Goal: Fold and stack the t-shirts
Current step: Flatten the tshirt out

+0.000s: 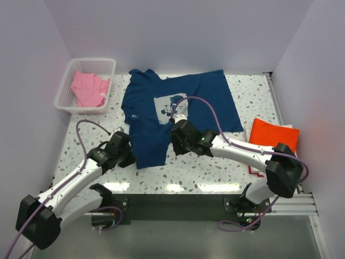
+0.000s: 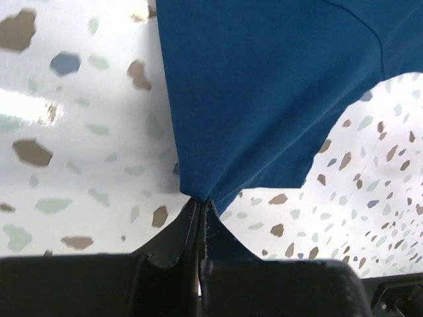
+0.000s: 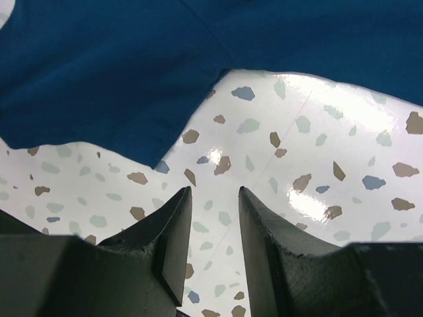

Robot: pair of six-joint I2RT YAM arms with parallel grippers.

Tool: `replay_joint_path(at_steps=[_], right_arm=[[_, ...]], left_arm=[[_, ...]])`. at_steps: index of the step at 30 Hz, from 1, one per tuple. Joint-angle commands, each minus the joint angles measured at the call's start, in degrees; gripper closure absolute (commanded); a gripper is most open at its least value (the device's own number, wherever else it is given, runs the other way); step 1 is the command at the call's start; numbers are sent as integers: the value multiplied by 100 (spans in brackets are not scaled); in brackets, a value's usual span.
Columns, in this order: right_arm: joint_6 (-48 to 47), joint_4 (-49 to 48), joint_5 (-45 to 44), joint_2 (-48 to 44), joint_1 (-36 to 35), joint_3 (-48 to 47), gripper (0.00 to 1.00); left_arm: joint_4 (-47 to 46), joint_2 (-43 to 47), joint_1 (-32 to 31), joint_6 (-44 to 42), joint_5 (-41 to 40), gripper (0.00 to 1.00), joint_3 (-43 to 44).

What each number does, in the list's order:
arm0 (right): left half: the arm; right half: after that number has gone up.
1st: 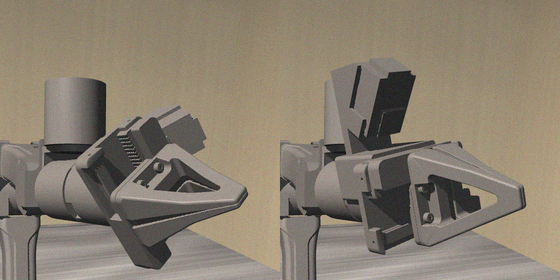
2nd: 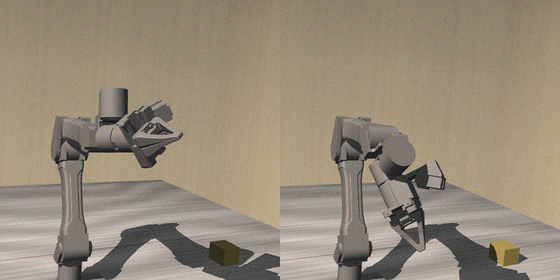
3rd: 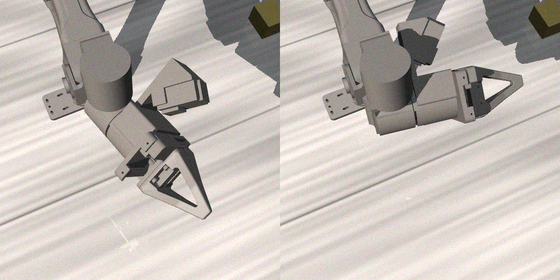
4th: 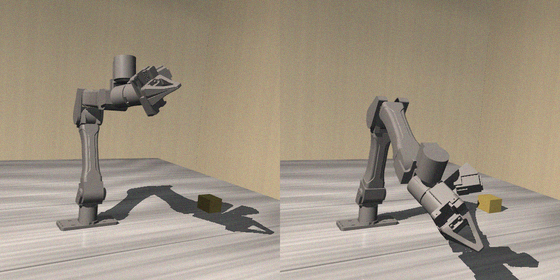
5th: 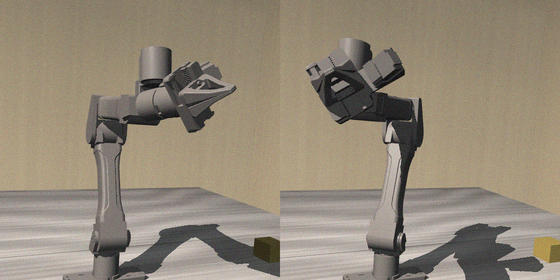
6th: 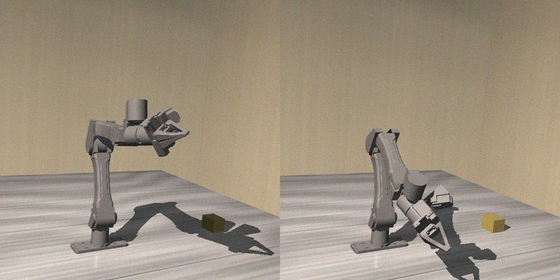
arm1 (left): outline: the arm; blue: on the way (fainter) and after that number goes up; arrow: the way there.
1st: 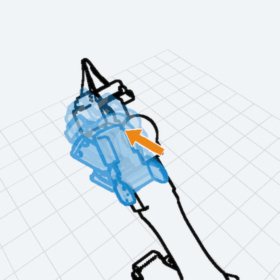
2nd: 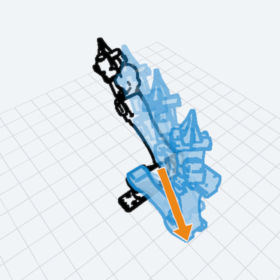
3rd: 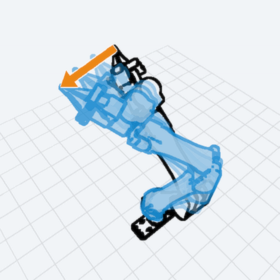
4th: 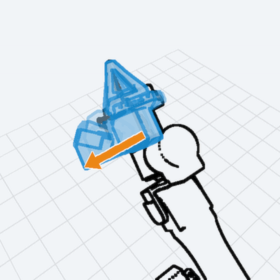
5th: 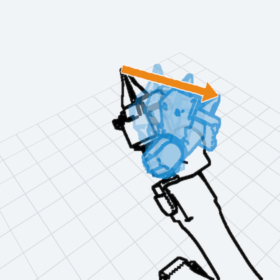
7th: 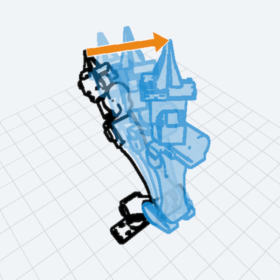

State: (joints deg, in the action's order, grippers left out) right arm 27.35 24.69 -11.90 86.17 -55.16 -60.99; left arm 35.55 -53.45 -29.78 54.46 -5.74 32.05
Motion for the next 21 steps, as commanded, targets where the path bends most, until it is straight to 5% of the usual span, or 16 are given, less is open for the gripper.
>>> replay_joint_path(at_steps=[1, 10, 17, 21], right_arm=[[174, -149, 118, -118, 5, 96, 62], [454, 510, -1059, -329, 162, 44, 58], [437, 546, -770, -1031, 1997, 614, 55], [429, 476, -595, -1041, 2553, 703, 54]], left_arm=[[802, 335, -28, 530, 64, 100, -103], [1173, 327, -19, 356, -340, 87, 379], [1332, 265, 253, -92, -841, 91, 802], [782, 90, 797, -759, -230, 84, 995]])
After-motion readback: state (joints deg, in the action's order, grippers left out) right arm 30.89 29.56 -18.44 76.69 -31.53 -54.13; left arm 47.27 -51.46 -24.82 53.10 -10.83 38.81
